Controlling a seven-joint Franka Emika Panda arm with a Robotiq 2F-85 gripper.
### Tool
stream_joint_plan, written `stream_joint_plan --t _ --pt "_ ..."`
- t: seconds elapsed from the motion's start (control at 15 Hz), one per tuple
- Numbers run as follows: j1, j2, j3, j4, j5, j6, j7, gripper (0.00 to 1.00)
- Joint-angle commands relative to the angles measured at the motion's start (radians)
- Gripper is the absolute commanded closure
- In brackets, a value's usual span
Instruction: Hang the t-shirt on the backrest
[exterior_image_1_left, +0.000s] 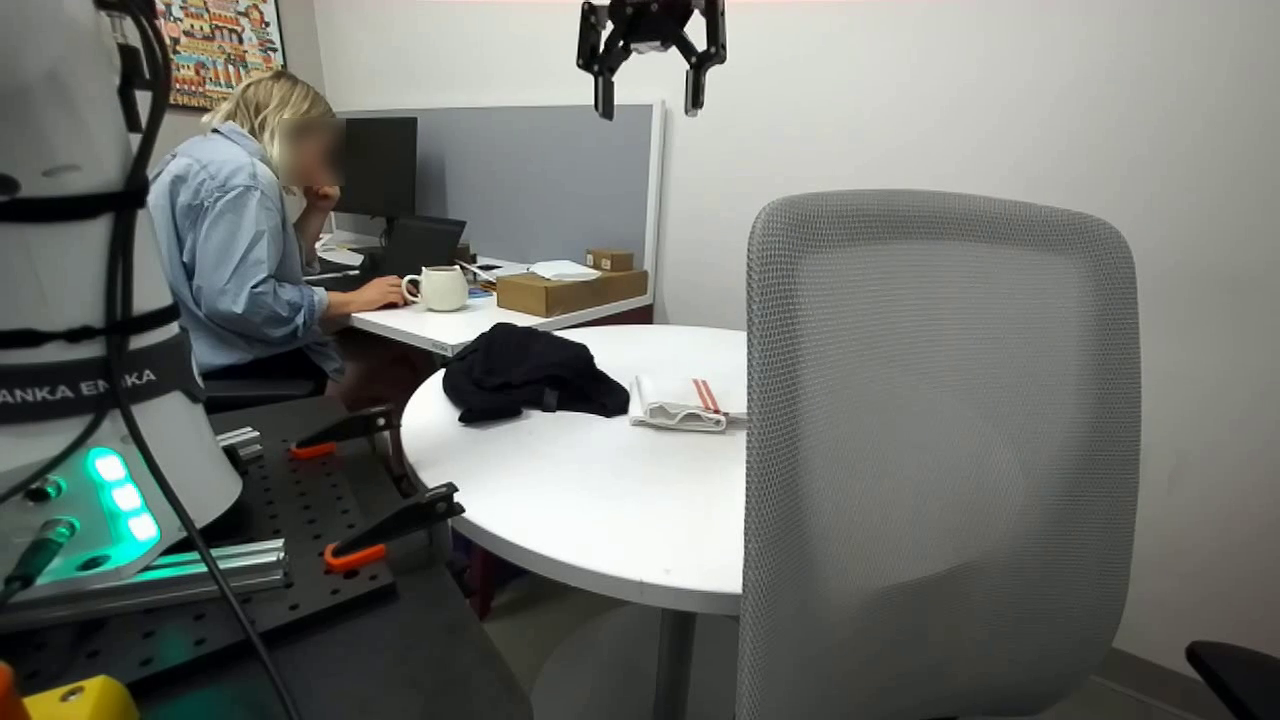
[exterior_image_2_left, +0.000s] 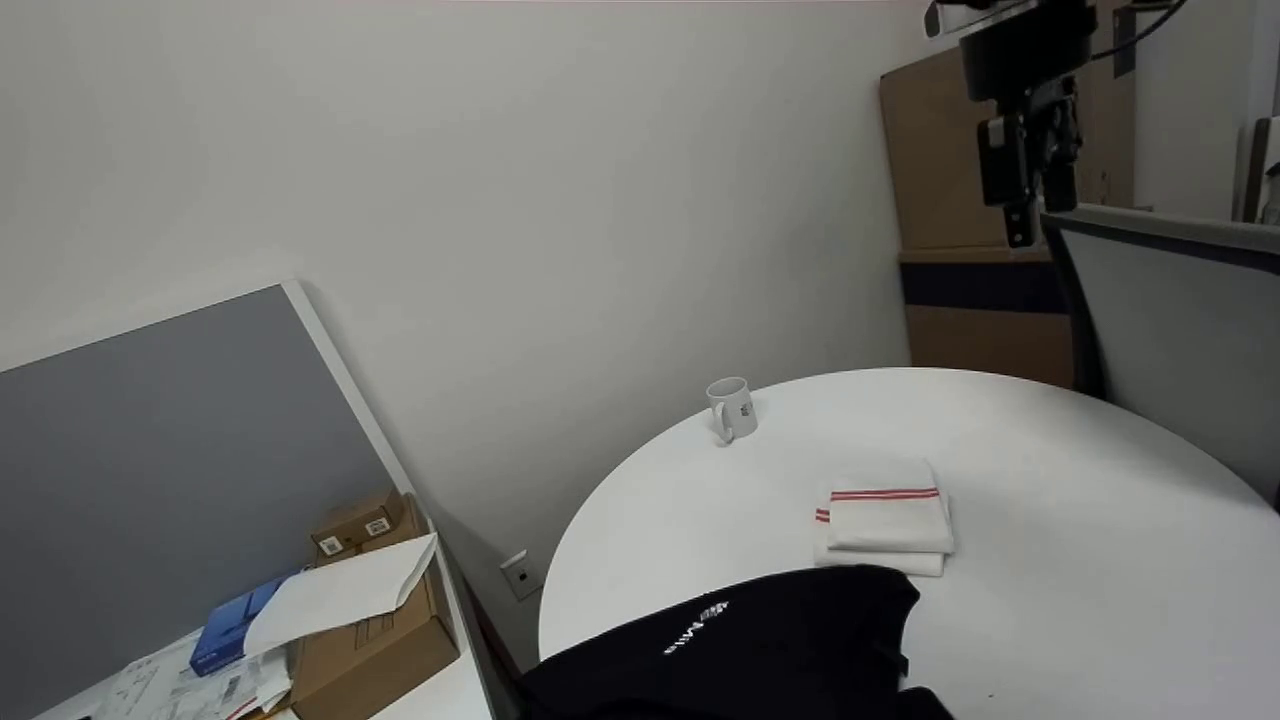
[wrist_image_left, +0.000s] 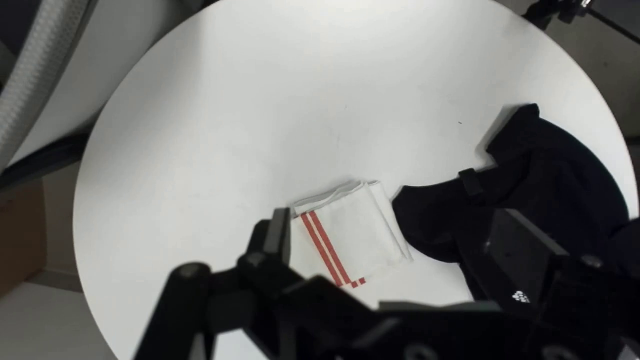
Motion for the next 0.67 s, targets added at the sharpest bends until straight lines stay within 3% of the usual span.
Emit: stream_joint_plan --t 0.0,0.27,0.6 --pt "0.017 0.001 -0.011 0.002 -0.037 0.035 -0.17 0.0" --pt "0.003 0.022 -0.049 -0.008 -0.053 0.116 -0.409 0.0" --pt "-0.012 0.134 -0.096 0.022 -0.035 0.211 -0.727 0.0"
